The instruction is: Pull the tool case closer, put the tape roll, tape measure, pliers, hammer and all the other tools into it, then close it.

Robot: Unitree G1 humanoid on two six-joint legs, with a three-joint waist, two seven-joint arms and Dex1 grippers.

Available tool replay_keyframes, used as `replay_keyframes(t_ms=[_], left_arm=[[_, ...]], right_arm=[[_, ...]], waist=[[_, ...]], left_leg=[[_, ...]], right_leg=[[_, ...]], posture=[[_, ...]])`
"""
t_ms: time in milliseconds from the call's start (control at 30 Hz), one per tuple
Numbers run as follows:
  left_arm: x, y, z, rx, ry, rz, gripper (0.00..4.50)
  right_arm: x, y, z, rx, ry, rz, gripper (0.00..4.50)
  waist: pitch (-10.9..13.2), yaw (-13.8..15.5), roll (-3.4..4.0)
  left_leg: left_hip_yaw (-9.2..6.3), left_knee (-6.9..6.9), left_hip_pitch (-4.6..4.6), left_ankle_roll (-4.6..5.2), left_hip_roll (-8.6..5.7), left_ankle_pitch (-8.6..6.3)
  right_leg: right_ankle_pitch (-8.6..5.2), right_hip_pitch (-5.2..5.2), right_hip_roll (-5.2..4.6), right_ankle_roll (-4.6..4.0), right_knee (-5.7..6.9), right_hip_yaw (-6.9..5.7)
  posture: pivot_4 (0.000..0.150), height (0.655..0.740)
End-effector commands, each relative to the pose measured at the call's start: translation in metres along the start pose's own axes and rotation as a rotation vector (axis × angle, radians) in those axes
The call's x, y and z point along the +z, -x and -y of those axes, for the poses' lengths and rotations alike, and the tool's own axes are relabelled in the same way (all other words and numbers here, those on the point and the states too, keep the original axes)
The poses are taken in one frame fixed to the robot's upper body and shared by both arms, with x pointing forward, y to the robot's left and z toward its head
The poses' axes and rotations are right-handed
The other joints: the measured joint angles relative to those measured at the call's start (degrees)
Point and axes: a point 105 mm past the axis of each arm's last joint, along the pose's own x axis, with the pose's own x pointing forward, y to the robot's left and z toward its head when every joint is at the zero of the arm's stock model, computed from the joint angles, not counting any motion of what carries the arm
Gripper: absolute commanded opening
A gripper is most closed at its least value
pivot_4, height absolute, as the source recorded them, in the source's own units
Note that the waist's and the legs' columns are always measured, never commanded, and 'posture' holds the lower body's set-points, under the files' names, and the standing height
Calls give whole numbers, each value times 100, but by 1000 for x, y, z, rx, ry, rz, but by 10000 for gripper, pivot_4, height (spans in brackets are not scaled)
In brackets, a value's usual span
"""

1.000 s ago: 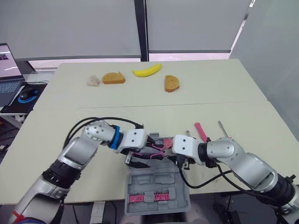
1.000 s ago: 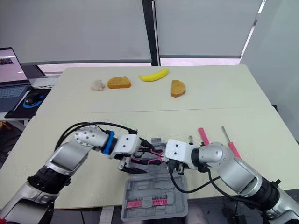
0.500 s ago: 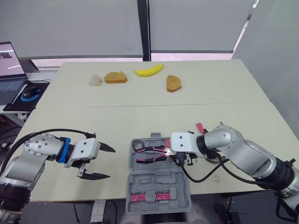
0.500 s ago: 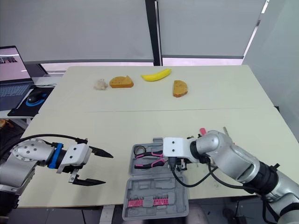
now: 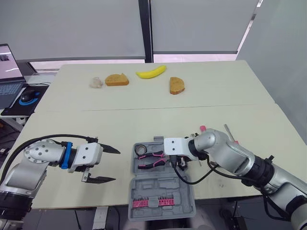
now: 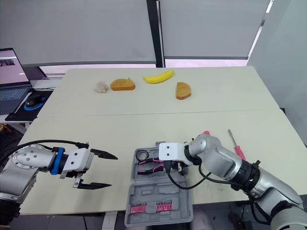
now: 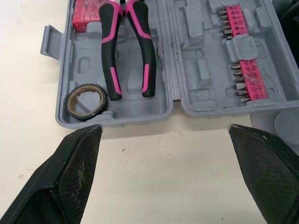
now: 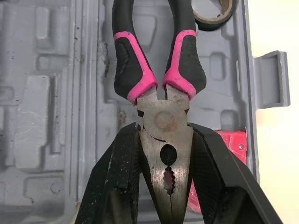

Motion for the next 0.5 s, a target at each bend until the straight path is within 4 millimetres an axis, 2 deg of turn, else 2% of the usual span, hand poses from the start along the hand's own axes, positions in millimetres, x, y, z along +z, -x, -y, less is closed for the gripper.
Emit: replay_keyframes(t_ms=[33, 500], left_arm=[[8, -3, -3, 5, -36, 9, 45000], [7, -9, -2, 8, -46, 5, 45000]], right_arm=[[10, -2, 2, 3, 43, 22, 12465], [19, -17, 2, 23, 13, 36, 12465]], waist=[[0, -4, 0], [0, -9, 1]], left_leg=[[0, 0, 0, 0, 0, 0], [-1, 0, 1, -1, 0, 0]], right_leg=[[0, 0, 0, 0, 0, 0], [0, -5, 2, 0, 6, 1]], posture=[[1500, 7400], [1500, 7400]])
